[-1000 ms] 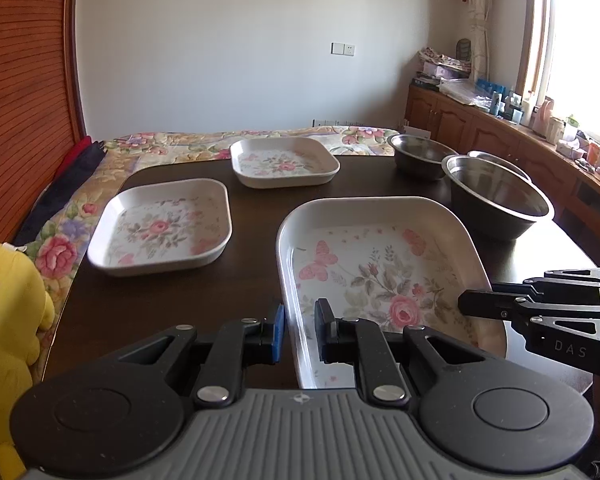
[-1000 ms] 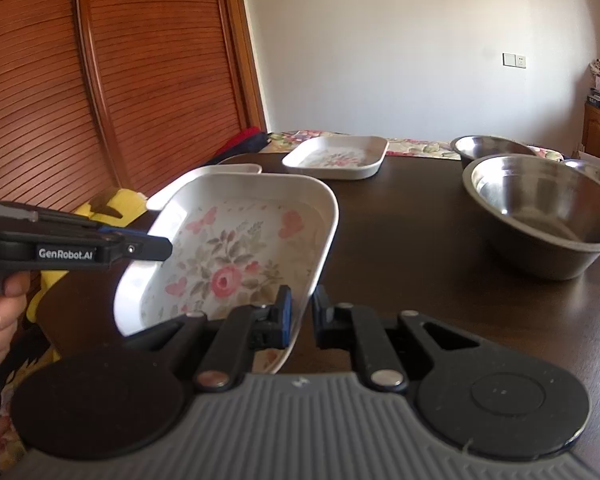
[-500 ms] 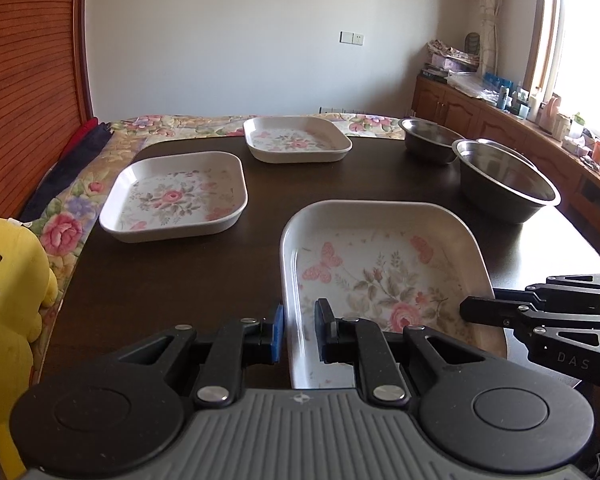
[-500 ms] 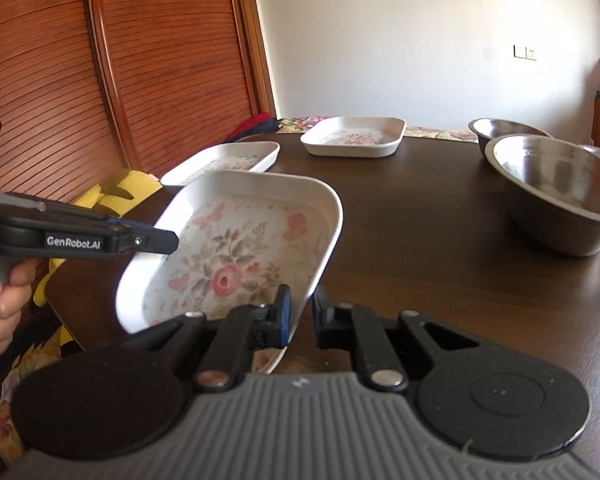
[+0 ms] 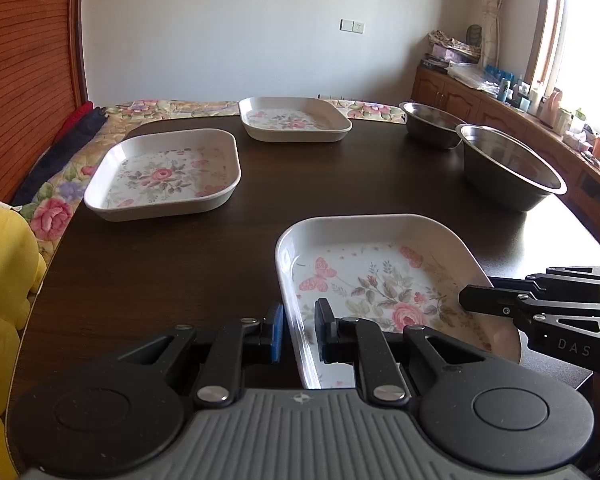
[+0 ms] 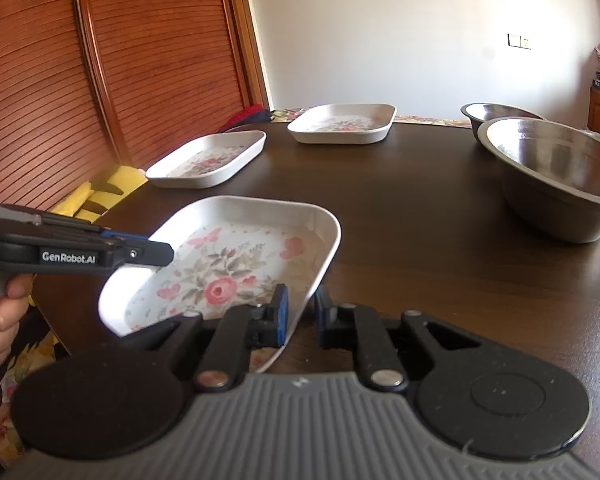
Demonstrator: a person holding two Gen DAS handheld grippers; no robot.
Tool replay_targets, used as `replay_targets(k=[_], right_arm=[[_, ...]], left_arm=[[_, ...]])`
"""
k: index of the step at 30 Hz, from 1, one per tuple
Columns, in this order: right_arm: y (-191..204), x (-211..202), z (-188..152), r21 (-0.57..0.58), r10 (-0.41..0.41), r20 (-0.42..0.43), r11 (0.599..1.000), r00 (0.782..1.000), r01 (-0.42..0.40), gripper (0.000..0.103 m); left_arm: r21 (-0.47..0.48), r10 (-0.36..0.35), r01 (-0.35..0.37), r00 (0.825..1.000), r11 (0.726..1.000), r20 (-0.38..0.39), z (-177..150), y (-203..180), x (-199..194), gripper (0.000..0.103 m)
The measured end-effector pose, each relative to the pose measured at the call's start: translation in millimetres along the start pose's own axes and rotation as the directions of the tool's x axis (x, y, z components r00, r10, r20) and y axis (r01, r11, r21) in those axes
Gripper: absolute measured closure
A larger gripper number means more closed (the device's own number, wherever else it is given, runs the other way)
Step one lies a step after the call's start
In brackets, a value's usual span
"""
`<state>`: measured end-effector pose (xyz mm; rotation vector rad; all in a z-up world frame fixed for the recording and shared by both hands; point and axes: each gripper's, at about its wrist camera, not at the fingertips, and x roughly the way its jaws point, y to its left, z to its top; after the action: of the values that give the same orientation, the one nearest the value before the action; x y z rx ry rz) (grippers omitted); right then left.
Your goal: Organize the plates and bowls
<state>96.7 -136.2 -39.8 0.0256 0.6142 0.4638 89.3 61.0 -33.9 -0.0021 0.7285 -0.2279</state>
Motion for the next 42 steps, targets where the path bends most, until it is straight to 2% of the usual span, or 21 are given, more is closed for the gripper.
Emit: replay_targets(k=[8,15,22,24,29,34,42], right_arm=[[1,1,0,-0.021,-0.005,0.003,1.000,1.000,0.005,0.085],[-6,-3,6,-0.004,-0.027,0.023,1.000,0.999,0.027,0.081],[-13,-10,18,-0.003,-0.043,0.059,0.999,0.997,0.043,0.080],[-13,-12,23,-0.010,-0.044,0.072,0.999,0.996,0.045,0.072],[-11,-10,40,-0.033,-0.031,0.089,0.999,0.996,0.034,0.071],[-3,1,62,-0.084,-0.009,0.100,0.996,0.995,0.018,0.062],[18,41,93,-0.153,0.046,0.057,0.988,0.997,-0.037,0.062]], left_arm=[[0.003,-0.007,0.007,1.000,1.000,0.000,2,1,5,0.086],[-0.013,0.001,-0.001,1.000,1.000,0.031,8,5,1,0.072],[-0.014,0.002,-0.001,0.998,1.000,0.070,18,7,-7,0.067],[-0.013,0.005,-0.004,0.997,1.000,0.080,21,8,-9,0.064],[-0.024,0.017,-0.015,0.995,1.000,0.099,30,14,-11,0.061],[-0.036,0.041,-0.037,0.992,0.999,0.120,44,28,-9,0.056],[-0.049,0.097,-0.091,0.984,0.995,0.150,67,69,3,0.054]])
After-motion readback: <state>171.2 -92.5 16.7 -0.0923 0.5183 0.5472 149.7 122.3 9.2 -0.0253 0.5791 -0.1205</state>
